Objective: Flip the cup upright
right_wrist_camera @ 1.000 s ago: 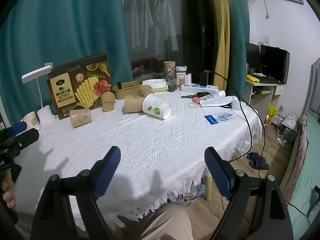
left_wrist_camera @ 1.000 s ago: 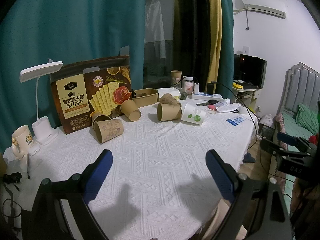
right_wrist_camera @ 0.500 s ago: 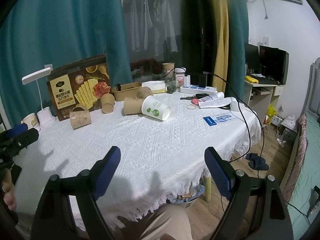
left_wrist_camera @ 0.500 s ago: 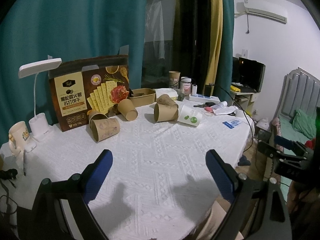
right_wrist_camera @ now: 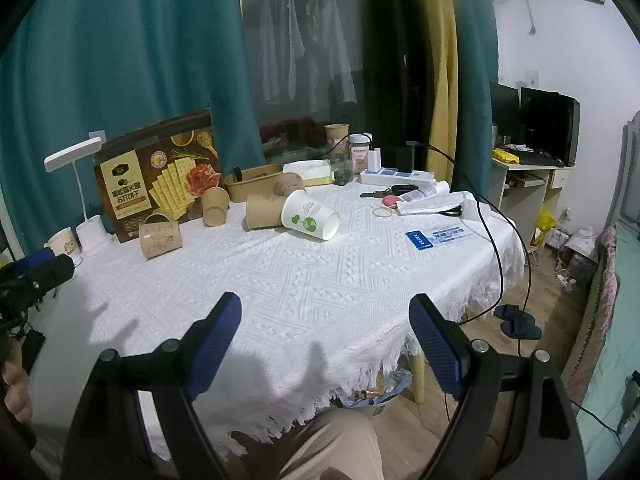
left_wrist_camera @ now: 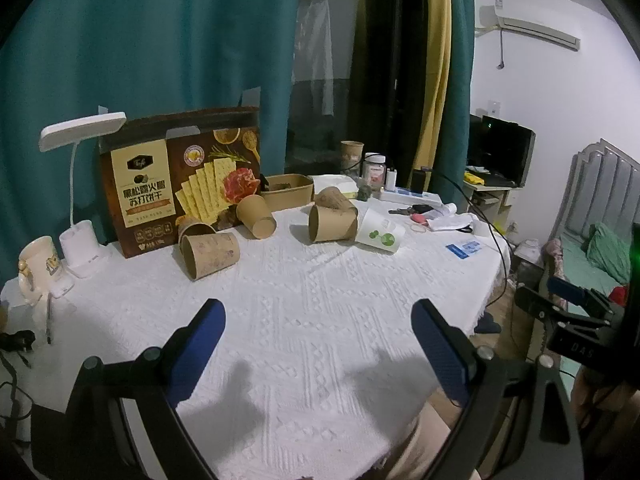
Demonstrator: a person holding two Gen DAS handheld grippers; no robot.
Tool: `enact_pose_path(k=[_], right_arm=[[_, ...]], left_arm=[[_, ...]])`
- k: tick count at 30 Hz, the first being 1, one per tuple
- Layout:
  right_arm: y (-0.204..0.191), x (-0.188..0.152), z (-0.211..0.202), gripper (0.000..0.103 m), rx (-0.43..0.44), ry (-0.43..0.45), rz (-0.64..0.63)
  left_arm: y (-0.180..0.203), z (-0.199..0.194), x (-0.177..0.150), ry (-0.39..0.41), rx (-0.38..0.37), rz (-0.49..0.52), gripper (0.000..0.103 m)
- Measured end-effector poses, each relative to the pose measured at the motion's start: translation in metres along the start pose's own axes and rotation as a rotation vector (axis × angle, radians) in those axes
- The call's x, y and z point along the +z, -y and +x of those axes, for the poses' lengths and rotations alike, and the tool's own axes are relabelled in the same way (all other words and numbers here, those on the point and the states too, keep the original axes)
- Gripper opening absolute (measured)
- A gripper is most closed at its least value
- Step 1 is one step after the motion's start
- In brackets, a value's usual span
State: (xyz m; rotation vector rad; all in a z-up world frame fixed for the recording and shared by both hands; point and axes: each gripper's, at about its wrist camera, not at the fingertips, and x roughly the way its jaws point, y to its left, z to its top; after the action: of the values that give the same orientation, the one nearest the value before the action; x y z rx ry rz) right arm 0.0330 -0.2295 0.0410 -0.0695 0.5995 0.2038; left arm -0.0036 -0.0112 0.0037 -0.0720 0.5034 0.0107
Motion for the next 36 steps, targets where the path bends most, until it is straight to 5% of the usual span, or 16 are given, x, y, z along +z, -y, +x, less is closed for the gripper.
enact_pose_path(k=[9,16,30,36], right_arm=[[0.018,0.003,0.007,0.084,0.023,0.001,0.018],[0.043,0.008,0.038,0.084,0.020,-0.021,0.007],[0.126,0.039,0.153,0.084,-0.033,-0.130,0.004],[0.152,0.052,0.181,0.084,-0.040,-0.136,0.054]], left_arm=[[0.012,0.002,0.002,0.001,0.022,0.024,0.094],[0.029,0.032,0.010,-0.078,-0.014,0.022,0.094],[0.072,0.209,0.037,-0.372,-0.154,-0.155,0.094],[0.096,0.283,0.059,-0.412,-0.176,-0.215,0.094]])
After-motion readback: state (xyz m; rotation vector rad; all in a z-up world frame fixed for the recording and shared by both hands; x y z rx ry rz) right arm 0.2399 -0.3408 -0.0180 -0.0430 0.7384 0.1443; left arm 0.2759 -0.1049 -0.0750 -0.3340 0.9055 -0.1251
